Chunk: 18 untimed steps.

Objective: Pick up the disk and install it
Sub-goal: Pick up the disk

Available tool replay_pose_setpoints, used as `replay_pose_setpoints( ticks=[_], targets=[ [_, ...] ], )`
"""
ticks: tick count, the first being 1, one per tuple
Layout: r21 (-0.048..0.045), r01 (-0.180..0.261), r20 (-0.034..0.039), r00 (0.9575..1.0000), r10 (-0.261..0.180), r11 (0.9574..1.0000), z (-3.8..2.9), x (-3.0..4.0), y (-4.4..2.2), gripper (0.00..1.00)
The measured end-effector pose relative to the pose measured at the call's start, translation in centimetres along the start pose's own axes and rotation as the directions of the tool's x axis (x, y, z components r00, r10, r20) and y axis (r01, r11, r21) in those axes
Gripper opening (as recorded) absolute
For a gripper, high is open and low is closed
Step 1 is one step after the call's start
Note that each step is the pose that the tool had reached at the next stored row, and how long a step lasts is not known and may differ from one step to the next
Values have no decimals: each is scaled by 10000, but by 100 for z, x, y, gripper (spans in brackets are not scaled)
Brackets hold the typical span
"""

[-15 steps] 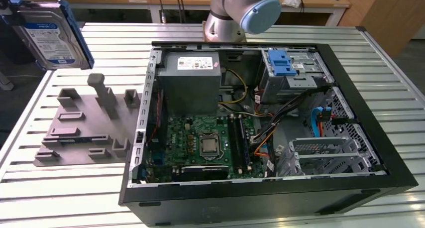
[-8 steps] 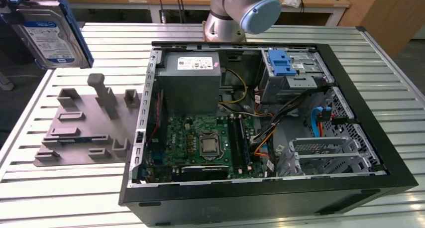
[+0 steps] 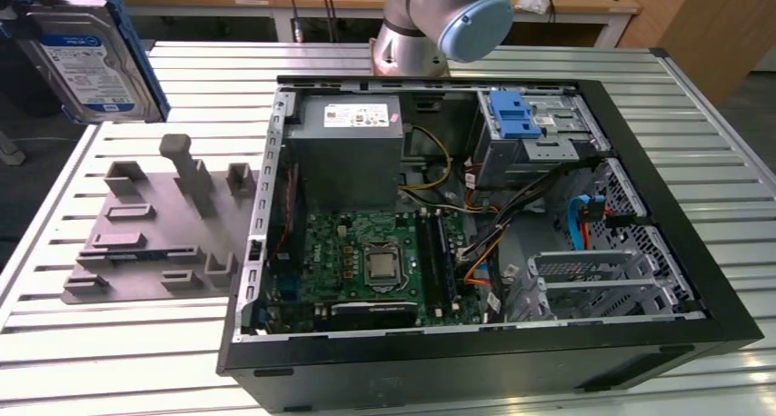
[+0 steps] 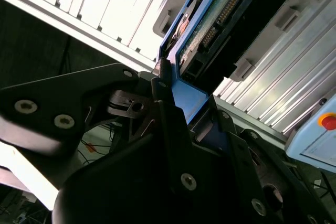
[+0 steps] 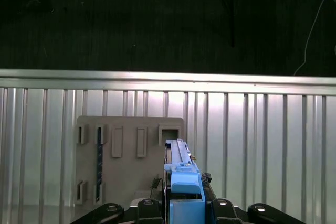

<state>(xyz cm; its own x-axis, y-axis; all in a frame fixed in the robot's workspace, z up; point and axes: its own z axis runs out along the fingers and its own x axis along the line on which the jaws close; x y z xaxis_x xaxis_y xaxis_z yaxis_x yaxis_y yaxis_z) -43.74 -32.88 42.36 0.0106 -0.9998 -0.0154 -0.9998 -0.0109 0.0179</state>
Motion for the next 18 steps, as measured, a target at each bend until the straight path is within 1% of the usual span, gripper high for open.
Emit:
replay_pose_setpoints(
  ticks=[18],
  targets=[
    [0,0,0,10000,0,10000,-96,-1,2,36]
  ],
)
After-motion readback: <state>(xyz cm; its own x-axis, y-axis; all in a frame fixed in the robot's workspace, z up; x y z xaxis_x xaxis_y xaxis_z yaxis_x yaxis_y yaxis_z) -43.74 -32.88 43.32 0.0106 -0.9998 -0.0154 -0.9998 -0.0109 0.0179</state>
